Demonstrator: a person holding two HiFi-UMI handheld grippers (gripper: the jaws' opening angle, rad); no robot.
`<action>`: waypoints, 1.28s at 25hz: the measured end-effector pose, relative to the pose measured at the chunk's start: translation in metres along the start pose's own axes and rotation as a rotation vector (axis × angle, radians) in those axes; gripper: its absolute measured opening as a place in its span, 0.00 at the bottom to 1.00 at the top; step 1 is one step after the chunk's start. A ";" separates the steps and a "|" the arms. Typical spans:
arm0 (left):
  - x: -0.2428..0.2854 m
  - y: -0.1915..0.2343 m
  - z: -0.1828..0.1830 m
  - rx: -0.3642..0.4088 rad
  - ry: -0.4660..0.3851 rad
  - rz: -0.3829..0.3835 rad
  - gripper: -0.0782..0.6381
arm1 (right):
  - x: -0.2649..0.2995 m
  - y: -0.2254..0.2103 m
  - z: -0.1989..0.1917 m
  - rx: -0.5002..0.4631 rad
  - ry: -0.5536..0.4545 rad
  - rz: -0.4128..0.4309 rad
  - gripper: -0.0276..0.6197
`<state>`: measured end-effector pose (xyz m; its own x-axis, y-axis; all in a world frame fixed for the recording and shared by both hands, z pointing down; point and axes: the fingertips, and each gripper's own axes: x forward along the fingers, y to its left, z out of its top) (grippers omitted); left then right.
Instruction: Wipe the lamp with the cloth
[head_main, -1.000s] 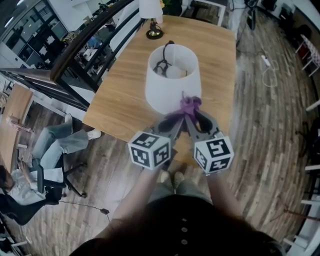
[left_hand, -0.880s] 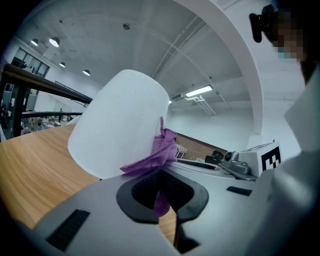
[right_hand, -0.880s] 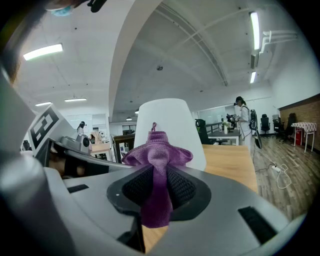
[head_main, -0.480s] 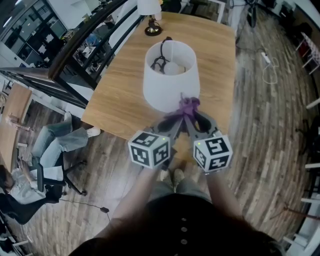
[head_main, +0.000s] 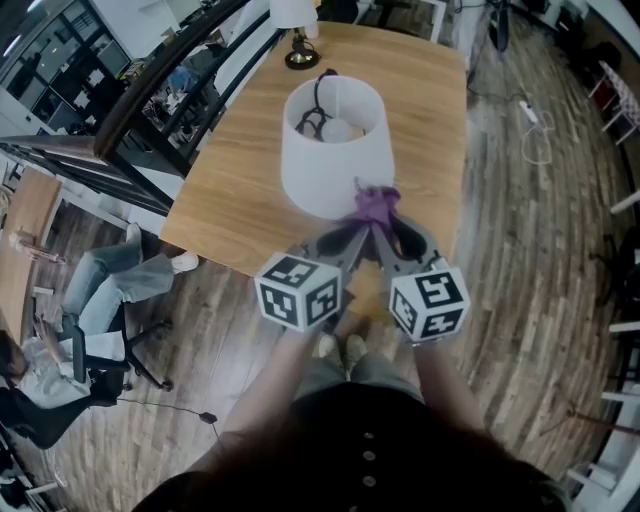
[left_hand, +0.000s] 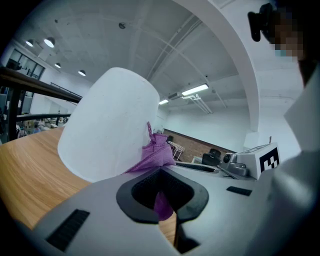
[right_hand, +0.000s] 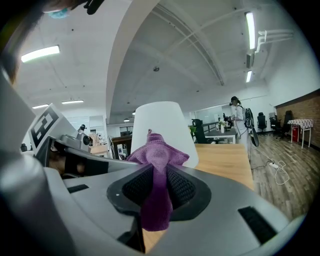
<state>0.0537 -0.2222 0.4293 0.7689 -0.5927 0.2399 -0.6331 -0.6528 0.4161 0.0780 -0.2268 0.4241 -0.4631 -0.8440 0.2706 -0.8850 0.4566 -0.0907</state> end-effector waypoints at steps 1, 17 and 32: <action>0.000 -0.002 0.003 0.012 -0.006 -0.003 0.12 | -0.002 -0.001 0.002 0.004 -0.008 -0.002 0.18; 0.007 -0.026 0.086 0.127 -0.177 -0.049 0.12 | -0.013 -0.028 0.084 -0.036 -0.183 -0.040 0.18; 0.021 -0.040 0.142 0.210 -0.265 -0.082 0.12 | -0.004 -0.041 0.151 -0.110 -0.312 -0.030 0.18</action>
<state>0.0824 -0.2751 0.2932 0.7856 -0.6178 -0.0343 -0.5956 -0.7702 0.2282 0.1095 -0.2843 0.2823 -0.4444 -0.8951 -0.0362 -0.8958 0.4439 0.0212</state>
